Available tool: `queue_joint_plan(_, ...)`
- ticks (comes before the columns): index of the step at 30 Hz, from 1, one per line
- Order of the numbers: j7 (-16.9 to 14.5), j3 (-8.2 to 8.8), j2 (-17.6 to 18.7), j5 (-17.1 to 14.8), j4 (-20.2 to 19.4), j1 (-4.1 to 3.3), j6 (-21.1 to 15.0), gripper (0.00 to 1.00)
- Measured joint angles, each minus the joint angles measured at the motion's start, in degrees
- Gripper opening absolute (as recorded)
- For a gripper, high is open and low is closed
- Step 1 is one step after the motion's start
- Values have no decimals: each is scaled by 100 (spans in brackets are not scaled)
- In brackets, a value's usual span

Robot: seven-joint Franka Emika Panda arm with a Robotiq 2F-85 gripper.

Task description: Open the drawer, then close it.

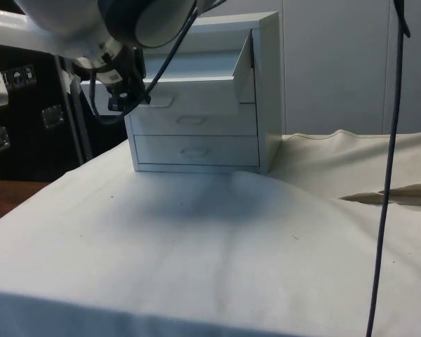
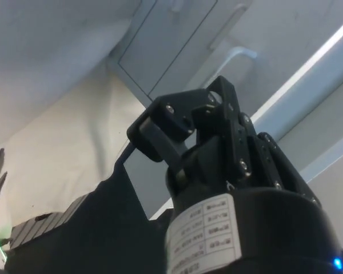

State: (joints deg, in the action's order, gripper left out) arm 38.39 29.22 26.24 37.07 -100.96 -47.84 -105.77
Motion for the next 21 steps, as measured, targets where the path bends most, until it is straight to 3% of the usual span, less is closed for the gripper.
queue_joint_plan(21,-458,103,17,172,11,17,0,0)
